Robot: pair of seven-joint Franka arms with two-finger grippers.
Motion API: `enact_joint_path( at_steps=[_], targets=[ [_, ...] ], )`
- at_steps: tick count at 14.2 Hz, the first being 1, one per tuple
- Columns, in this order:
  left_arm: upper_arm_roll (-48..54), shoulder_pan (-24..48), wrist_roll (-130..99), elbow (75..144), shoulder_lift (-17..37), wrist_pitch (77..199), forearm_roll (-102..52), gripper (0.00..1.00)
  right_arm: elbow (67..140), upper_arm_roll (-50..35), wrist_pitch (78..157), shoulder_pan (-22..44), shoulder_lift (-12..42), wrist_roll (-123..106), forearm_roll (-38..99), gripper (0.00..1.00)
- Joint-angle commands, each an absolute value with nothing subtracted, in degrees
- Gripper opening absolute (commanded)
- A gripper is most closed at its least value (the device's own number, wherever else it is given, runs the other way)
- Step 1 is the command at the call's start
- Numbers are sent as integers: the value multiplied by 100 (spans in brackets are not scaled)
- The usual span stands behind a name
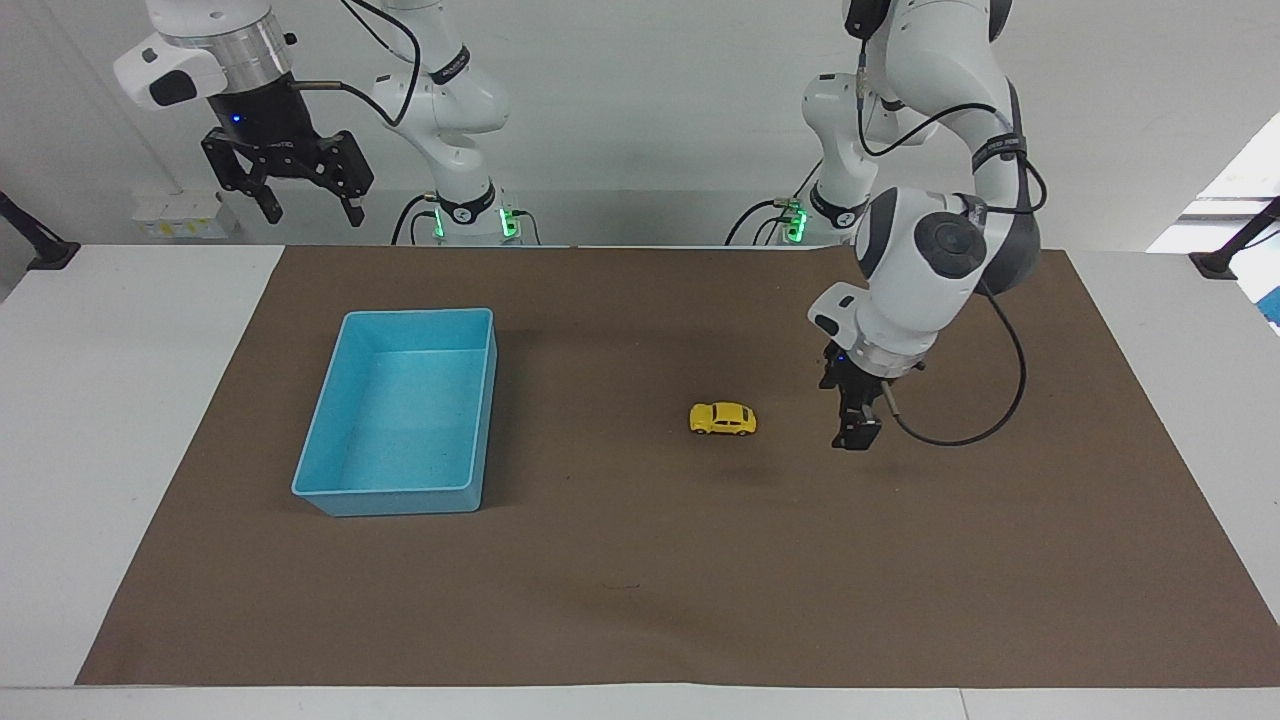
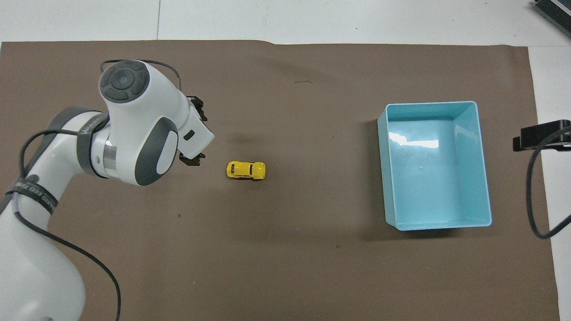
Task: Wind up and store yellow beetle car
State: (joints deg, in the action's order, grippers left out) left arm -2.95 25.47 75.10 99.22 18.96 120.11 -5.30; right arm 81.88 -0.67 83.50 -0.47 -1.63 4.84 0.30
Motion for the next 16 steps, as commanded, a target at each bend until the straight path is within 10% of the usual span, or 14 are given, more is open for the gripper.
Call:
enact_joint_path(
  at_steps=[1,11,12,14,16],
  targets=[
    [-404,2926,7007,10668,1688,12716,-589,100,8341,-88,8350,-114,-299,369,0,100],
    [-448,3647,6074,11127,2013,13535,-545,100,8341,-97,8341,-114,-299,369,-9,100],
    [-457,3647,5969,11136,2004,13518,-545,81,8341,-88,8341,-114,-299,369,-9,100],
    [-448,3639,5871,11145,1995,13500,-327,1,8341,-88,8341,-114,-299,369,0,100],
    [-448,3639,5871,11145,1995,13491,-281,0,8341,-97,8341,-114,-299,369,-9,100]
  ],
)
